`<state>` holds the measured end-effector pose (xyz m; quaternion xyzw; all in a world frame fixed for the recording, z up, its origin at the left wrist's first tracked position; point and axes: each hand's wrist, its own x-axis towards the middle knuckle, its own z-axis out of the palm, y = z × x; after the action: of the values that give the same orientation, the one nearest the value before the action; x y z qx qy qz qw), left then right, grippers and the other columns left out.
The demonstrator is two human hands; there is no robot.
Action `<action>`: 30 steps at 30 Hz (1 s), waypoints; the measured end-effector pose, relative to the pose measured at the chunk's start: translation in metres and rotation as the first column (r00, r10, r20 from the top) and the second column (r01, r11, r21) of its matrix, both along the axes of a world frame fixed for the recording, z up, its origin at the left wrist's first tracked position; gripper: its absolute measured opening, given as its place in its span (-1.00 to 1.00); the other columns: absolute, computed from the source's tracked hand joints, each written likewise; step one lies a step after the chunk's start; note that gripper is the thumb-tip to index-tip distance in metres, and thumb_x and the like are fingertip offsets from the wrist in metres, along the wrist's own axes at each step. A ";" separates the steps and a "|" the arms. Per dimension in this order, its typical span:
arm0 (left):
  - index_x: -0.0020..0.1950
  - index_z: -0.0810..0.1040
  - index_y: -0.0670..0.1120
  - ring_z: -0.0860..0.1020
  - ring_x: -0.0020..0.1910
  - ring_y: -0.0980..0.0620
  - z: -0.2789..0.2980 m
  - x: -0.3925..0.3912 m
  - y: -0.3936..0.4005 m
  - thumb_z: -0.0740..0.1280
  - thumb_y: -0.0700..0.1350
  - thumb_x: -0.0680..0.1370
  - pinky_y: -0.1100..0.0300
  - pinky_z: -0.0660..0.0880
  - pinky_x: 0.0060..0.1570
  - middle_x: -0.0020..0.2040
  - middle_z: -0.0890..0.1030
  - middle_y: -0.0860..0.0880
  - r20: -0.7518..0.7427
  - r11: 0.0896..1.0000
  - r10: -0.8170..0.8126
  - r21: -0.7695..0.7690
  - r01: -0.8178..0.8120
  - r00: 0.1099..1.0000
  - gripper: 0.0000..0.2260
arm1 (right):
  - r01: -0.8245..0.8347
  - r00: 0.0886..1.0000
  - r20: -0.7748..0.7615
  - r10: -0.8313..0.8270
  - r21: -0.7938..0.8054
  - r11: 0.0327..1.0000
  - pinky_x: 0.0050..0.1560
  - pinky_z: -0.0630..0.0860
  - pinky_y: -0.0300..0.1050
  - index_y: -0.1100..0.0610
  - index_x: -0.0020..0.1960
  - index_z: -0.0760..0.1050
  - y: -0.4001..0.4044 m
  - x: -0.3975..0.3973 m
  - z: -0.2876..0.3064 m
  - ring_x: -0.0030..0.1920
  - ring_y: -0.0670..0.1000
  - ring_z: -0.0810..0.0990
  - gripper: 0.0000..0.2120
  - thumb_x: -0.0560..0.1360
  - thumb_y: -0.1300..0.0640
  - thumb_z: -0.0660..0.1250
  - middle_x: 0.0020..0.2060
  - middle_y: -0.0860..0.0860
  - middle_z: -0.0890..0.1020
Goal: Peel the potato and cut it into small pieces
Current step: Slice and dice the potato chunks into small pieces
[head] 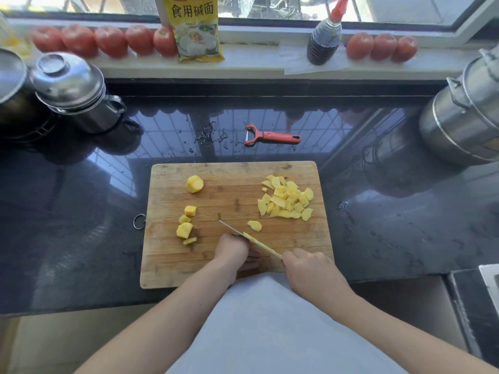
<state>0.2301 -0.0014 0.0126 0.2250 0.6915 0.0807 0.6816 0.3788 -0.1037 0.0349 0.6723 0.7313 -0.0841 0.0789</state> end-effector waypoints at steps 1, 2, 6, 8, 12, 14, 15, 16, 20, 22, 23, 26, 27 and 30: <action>0.13 0.62 -0.36 0.69 -0.25 -0.20 -0.001 0.000 0.001 0.14 -0.20 0.68 -0.03 0.70 -0.21 -0.03 0.70 -0.38 -0.002 1.000 0.000 -0.005 0.000 1.000 -0.68 | 0.000 1.000 -0.001 0.000 0.001 1.000 -0.54 0.04 -0.19 0.07 -0.36 0.41 0.000 0.000 -0.001 -0.66 0.14 0.39 -0.61 0.10 0.23 0.63 -0.51 -0.02 0.44; 0.12 0.63 -0.36 0.69 -0.26 -0.20 -0.002 0.000 0.001 0.14 -0.19 0.68 -0.04 0.70 -0.20 -0.06 0.71 -0.36 -0.002 1.000 0.003 -0.012 -0.003 1.000 -0.68 | 0.004 1.000 -0.004 -0.004 0.002 1.000 -0.54 0.03 -0.19 0.07 -0.36 0.41 0.000 0.000 -0.002 -0.66 0.14 0.39 -0.61 0.09 0.23 0.64 -0.51 -0.02 0.44; 0.09 0.65 -0.36 0.69 -0.27 -0.18 -0.007 0.002 0.003 0.18 -0.19 0.67 0.00 0.69 -0.23 -0.16 0.72 -0.30 0.001 0.999 0.011 -0.034 -0.011 1.000 -0.68 | 0.034 0.999 -0.005 -0.034 -0.026 0.999 -0.52 -0.10 -0.22 0.07 -0.38 0.41 0.006 -0.005 -0.001 -0.67 0.11 0.39 -0.60 0.02 0.25 0.63 -0.51 -0.02 0.44; 0.04 0.66 -0.34 0.71 -0.27 -0.16 -0.008 0.001 0.002 0.21 -0.21 0.65 0.03 0.70 -0.26 -0.17 0.73 -0.28 0.020 1.000 0.011 -0.026 -0.011 1.000 -0.73 | 0.039 0.999 -0.022 -0.040 -0.030 0.999 -0.54 -0.04 -0.20 0.07 -0.38 0.41 0.014 -0.011 -0.002 -0.68 0.09 0.39 -0.60 0.00 0.26 0.61 -0.50 -0.01 0.44; -0.09 0.67 -0.28 0.71 -0.30 -0.12 -0.007 -0.001 0.000 0.22 -0.28 0.62 0.08 0.67 -0.31 -0.26 0.72 -0.22 0.033 1.000 0.024 -0.021 -0.023 0.999 -0.75 | 0.033 0.992 -0.117 -0.037 -0.031 0.999 -0.55 0.10 -0.16 0.08 -0.30 0.37 0.031 -0.022 -0.011 -0.60 0.15 0.44 -0.67 0.17 0.30 0.52 -0.40 0.01 0.47; -0.06 0.65 -0.33 0.70 -0.27 -0.17 -0.009 -0.001 0.002 0.19 -0.30 0.63 0.06 0.67 -0.34 -0.24 0.71 -0.27 0.028 0.998 0.054 -0.041 -0.052 0.998 -0.75 | 0.076 0.979 -0.189 -0.077 -0.012 0.997 -0.49 0.22 -0.08 0.06 -0.22 0.32 0.036 -0.020 -0.015 -0.46 0.22 0.51 -0.75 0.42 0.26 0.39 -0.32 0.02 0.48; -0.05 0.62 -0.35 0.68 -0.26 -0.18 -0.008 -0.002 0.002 0.19 -0.30 0.65 0.04 0.67 -0.34 -0.22 0.70 -0.28 0.032 0.996 0.071 -0.062 -0.069 0.997 -0.76 | 0.119 0.965 -0.232 -0.121 -0.025 0.993 -0.45 0.29 -0.03 0.05 -0.20 0.31 0.037 -0.017 -0.016 -0.39 0.24 0.53 -0.78 0.53 0.22 0.30 -0.29 0.03 0.49; -0.06 0.59 -0.35 0.66 -0.26 -0.18 -0.007 -0.002 0.003 0.18 -0.30 0.67 0.01 0.69 -0.27 -0.19 0.68 -0.29 0.039 0.994 0.077 -0.086 -0.073 0.996 -0.77 | 0.151 0.949 -0.273 -0.155 -0.035 0.988 -0.42 0.35 0.02 0.04 -0.19 0.32 0.036 -0.012 -0.015 -0.34 0.24 0.53 -0.80 0.59 0.18 0.25 -0.27 0.02 0.49; -0.02 0.54 -0.34 0.66 -0.22 -0.21 -0.005 -0.004 0.002 0.18 -0.29 0.69 -0.04 0.69 -0.11 -0.06 0.69 -0.35 0.045 0.994 0.048 -0.099 -0.043 0.998 -0.81 | 0.164 0.922 -0.352 -0.158 -0.015 0.986 -0.42 0.39 0.04 0.04 -0.21 0.35 0.025 0.001 -0.003 -0.39 0.18 0.49 -0.79 0.60 0.12 0.26 -0.33 0.00 0.48; 0.00 0.54 -0.35 0.70 -0.23 -0.22 -0.008 -0.005 0.001 0.16 -0.29 0.68 -0.01 0.70 -0.23 -0.06 0.71 -0.35 0.022 0.995 0.048 -0.083 -0.046 0.999 -0.79 | 0.130 0.939 -0.317 -0.132 -0.026 0.991 -0.46 0.30 -0.05 0.07 -0.24 0.37 0.018 0.002 -0.001 -0.44 0.19 0.48 -0.79 0.55 0.16 0.31 -0.37 0.01 0.47; 0.03 0.55 -0.35 0.72 -0.23 -0.22 -0.010 -0.005 0.001 0.15 -0.28 0.68 0.00 0.69 -0.28 -0.10 0.72 -0.34 0.015 0.996 0.053 -0.074 -0.052 0.998 -0.79 | 0.117 0.948 -0.291 -0.129 -0.057 0.991 -0.46 0.28 -0.06 0.08 -0.24 0.37 0.015 0.002 -0.001 -0.44 0.20 0.48 -0.79 0.53 0.17 0.32 -0.37 0.01 0.47; 0.08 0.55 -0.37 0.73 -0.26 -0.21 -0.011 -0.004 0.002 0.14 -0.27 0.68 0.07 0.64 -0.37 -0.16 0.71 -0.31 0.015 0.995 0.062 -0.073 -0.061 0.998 -0.76 | 0.076 0.967 -0.237 -0.096 -0.093 0.993 -0.50 0.28 -0.06 0.06 -0.25 0.31 0.011 0.000 -0.005 -0.47 0.20 0.47 -0.76 0.49 0.20 0.35 -0.38 0.00 0.44; 0.09 0.55 -0.38 0.71 -0.27 -0.21 -0.010 -0.005 0.001 0.13 -0.26 0.69 0.10 0.62 -0.41 -0.16 0.70 -0.31 0.028 0.995 0.061 -0.079 -0.059 0.998 -0.75 | 0.069 0.971 -0.224 -0.087 -0.090 0.994 -0.51 0.26 -0.07 0.04 -0.26 0.29 0.010 0.000 -0.007 -0.48 0.20 0.46 -0.73 0.47 0.21 0.36 -0.38 0.00 0.44; 0.06 0.53 -0.37 0.68 -0.28 -0.20 -0.007 -0.003 0.001 0.11 -0.25 0.71 0.12 0.59 -0.49 -0.19 0.66 -0.30 0.049 0.995 0.061 -0.087 -0.057 0.997 -0.74 | 0.062 0.975 -0.206 -0.081 -0.098 0.993 -0.50 0.25 -0.07 0.02 -0.24 0.24 0.009 0.001 -0.004 -0.47 0.22 0.46 -0.70 0.47 0.21 0.36 -0.37 0.01 0.45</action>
<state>0.2273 -0.0001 0.0051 0.1729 0.6830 0.0767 0.7055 0.3802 -0.0949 0.0313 0.6812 0.7063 -0.1905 0.0285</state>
